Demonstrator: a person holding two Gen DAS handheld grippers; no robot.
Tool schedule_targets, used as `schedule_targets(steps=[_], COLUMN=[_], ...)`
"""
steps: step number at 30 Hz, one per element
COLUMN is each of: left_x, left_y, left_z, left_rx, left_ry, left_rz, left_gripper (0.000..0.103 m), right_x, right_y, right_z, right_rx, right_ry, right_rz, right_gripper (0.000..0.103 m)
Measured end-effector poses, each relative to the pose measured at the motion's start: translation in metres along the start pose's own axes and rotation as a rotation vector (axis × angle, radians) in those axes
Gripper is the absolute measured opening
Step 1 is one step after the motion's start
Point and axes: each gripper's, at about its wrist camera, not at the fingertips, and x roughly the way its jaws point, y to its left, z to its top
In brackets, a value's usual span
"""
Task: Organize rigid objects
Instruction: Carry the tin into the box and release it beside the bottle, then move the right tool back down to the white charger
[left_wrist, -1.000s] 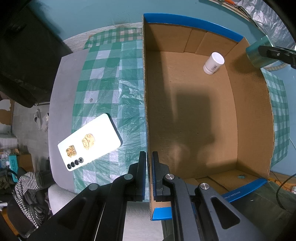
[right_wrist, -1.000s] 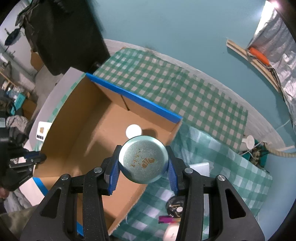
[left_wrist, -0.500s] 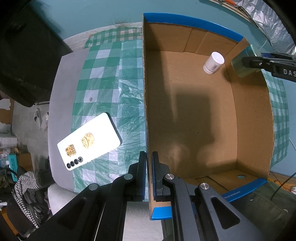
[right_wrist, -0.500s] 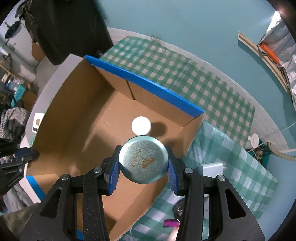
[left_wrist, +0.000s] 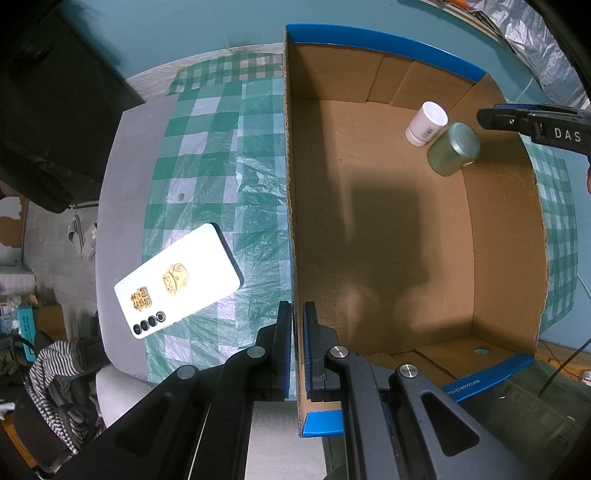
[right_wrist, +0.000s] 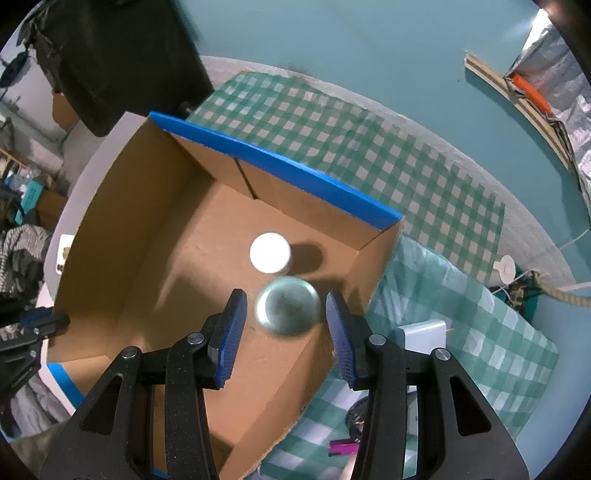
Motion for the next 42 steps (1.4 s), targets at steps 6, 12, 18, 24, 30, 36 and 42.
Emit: schedule_targets(steps=[6,12,18,24,30,36,42], left_x=[0.000,0.000,0.000,0.000,0.001,0.001,0.001], left_y=[0.000,0.000,0.000,0.000,0.000,0.000,0.000], left_z=[0.000,0.000,0.000,0.000,0.000,-0.001,-0.001], left_rx=[0.001,0.003,0.002,0.005,0.006,0.004,0.003], left_ry=[0.001,0.001,0.002,0.002,0.003,0.006,0.008], left_rz=[0.001,0.003,0.003,0.005,0.006,0.007,0.007], left_gripper=[0.006,0.006,0.006,0.006,0.005,0.006,0.006], right_x=[-0.011,-0.026,-0.042,-0.060,-0.067,-0.066,-0.057], right_y=[0.001,0.000,-0.004,-0.016,-0.031,-0.052,-0.079], right_z=[0.001,0.000,-0.003,-0.008,-0.014,-0.024,-0.036], right_rx=[-0.006,-0.002,0.001,0.011,0.025,0.053,0.110], right_ry=[-0.020,-0.050,-0.078,-0.109,-0.113,-0.100,-0.074], right_rz=[0.004,0.012,0.013,-0.001,-0.019,-0.035,-0.035], right_gripper=[0.045,0.051,0.052,0.053,0.055,0.056,0.056])
